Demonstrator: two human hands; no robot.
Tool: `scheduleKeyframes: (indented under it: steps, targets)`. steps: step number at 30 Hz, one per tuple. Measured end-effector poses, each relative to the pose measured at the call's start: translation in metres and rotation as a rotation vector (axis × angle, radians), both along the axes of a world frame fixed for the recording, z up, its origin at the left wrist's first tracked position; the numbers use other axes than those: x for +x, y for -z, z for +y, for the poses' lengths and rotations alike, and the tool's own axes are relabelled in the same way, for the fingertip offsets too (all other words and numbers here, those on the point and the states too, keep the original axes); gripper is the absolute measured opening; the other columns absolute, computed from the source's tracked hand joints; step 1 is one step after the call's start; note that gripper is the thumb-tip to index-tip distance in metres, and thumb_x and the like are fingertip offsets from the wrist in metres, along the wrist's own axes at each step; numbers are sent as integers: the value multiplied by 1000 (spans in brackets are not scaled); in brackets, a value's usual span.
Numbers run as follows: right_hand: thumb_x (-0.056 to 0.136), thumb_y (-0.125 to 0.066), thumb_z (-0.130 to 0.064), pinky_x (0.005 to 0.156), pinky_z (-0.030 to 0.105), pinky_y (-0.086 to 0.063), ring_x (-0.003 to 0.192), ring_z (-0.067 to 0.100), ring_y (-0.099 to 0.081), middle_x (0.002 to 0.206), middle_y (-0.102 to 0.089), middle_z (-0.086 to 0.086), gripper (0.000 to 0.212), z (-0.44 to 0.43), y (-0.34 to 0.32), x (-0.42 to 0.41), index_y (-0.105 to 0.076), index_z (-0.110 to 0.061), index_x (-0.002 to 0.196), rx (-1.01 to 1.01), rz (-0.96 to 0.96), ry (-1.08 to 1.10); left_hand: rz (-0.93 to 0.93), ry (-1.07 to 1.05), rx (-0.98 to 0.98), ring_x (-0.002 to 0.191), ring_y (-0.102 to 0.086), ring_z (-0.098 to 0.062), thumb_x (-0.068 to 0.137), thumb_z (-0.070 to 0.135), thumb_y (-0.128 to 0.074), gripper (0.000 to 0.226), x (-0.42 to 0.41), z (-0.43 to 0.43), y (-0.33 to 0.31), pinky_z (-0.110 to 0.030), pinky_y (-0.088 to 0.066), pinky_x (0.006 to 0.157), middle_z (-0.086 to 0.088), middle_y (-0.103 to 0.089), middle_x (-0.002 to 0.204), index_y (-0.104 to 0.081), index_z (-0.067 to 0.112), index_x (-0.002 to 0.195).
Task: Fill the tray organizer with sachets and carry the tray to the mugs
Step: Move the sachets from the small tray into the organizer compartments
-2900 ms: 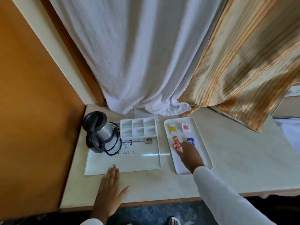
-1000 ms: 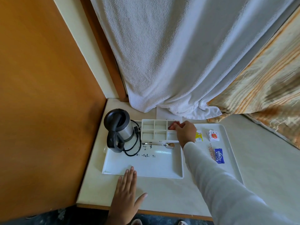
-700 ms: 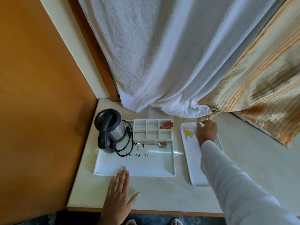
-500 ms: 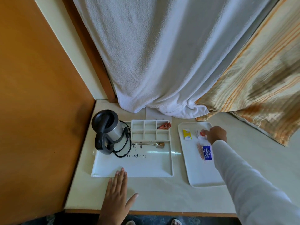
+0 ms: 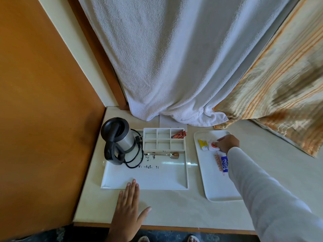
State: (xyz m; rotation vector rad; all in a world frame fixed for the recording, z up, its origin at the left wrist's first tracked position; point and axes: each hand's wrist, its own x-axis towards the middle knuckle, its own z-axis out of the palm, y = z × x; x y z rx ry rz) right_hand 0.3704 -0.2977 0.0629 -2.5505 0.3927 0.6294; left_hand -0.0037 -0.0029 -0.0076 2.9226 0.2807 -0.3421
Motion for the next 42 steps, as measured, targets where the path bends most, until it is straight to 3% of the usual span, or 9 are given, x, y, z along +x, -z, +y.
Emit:
scheduleKeyframes:
  steps: [8,11,15,22,28,31,35,38,42]
  targets:
    - [83,-81,-21,83,29,-49,77,17,-59,86,-70,4,15,-4,5,-8,-81,-9,92,59,-44,28,-10,-7,-1,152,-18,-29,89,77,-39,98,1,-2,-2,-44,-8,121,-13,-20,166,-29,5,155]
    - [85,-79,-17,88,37,-57,80,20,-64,91,-75,6,4,-3,9,-12,-80,-13,85,88,-85,33,-13,-2,3,153,-17,-29,90,77,-38,98,0,-2,-3,-44,-7,121,-13,-18,167,-26,5,156]
    - [88,-74,-14,89,43,-59,84,22,-64,93,-73,8,7,-5,12,-16,-73,-15,81,112,-125,41,-6,-8,-3,153,-15,-29,90,77,-36,98,0,-2,-3,-44,-8,120,-12,-16,168,-24,6,157]
    - [92,-71,-15,94,44,-59,106,31,-69,123,-69,14,33,-13,10,-13,-65,-13,124,259,-92,144,0,-8,-10,153,-16,-30,90,78,-35,99,0,-2,-4,-44,-7,120,-12,-16,167,-24,6,157]
    - [90,-74,-15,96,46,-59,98,27,-74,106,-77,10,24,-15,-15,-10,-75,-11,113,586,-137,214,-10,-14,-18,152,-20,-31,91,78,-33,98,0,-2,-4,-44,-7,120,-12,-16,167,-23,7,157]
    - [85,-79,-19,88,38,-60,92,21,-75,95,-81,2,19,14,-45,-16,-80,-15,103,707,-194,111,-11,-20,-19,151,-21,-31,91,78,-33,98,1,-3,-4,-44,-7,119,-13,-18,167,-22,7,157]
    - [76,-84,-16,71,25,-57,71,14,-70,83,-80,4,13,71,-63,-40,-81,-14,89,683,-185,-115,-31,-15,-25,152,-20,-31,91,77,-34,98,0,-3,-4,-45,-10,120,-13,-17,167,-23,5,157]
    - [75,-85,-17,65,10,-48,64,4,-64,71,-74,-6,7,102,-50,-57,-78,-18,77,509,-260,-259,-19,-15,-29,153,-18,-30,91,77,-34,98,0,-2,-3,-45,-12,119,-12,-15,168,-21,7,158]
    - [79,-75,-11,72,29,-55,74,16,-68,79,-75,1,3,119,-31,-72,-77,-13,79,320,-307,-252,-13,-13,-41,153,-18,-28,91,77,-34,97,0,0,-4,-43,-11,119,-10,-15,168,-21,8,158]
